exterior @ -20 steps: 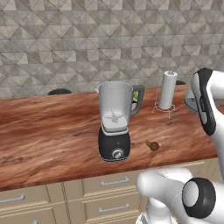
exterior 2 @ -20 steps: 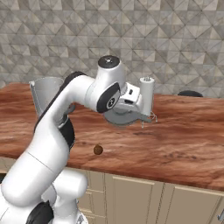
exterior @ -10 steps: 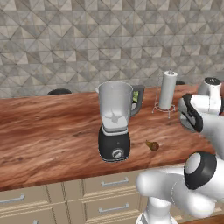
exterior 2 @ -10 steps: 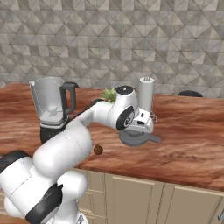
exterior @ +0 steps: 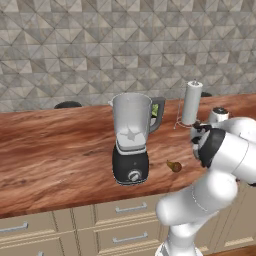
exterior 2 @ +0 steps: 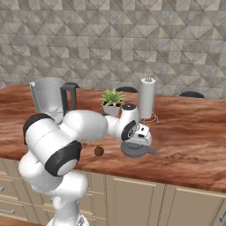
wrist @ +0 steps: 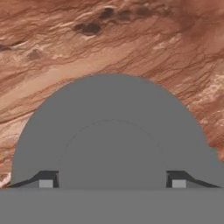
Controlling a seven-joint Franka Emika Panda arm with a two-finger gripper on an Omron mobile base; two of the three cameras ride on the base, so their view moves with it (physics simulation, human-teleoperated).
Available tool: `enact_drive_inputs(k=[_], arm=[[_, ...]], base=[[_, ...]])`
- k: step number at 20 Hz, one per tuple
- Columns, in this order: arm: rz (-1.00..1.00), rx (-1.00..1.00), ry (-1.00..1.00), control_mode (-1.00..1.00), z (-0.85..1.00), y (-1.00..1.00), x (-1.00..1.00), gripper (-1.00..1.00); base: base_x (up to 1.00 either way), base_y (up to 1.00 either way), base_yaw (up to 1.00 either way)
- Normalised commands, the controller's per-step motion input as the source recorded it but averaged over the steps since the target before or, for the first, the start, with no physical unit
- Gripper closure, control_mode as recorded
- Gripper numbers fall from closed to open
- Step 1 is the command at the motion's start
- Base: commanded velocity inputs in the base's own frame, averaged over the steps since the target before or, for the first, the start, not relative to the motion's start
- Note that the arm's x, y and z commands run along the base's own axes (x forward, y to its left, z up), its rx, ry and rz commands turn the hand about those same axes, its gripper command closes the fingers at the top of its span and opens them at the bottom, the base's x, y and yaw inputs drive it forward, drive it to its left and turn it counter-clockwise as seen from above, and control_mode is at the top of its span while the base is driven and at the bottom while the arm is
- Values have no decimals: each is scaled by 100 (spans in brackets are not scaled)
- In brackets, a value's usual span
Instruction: Open the blender lid, put the pear in the blender, close the lid, and start the blender.
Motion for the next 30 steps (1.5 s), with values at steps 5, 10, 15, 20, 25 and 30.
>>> enact_drive_inputs(k=[5, 10, 15, 20, 25, 30], arm=[[1, 11, 0, -100, -60, -10, 21, 100], [0, 2, 0, -100, -22, 0, 7, -100], [0, 0, 0, -100, -4, 2, 0, -100], [0, -6, 0, -100, 37, 12, -5, -100], [0, -12, -1, -100, 50, 19, -6, -100], [4, -11, -3, -100, 51, 68, -41, -100]], base=[[0, 0, 0], [0, 0, 0], [0, 0, 0], [0, 0, 0], [0, 0, 0], [0, 0, 0]])
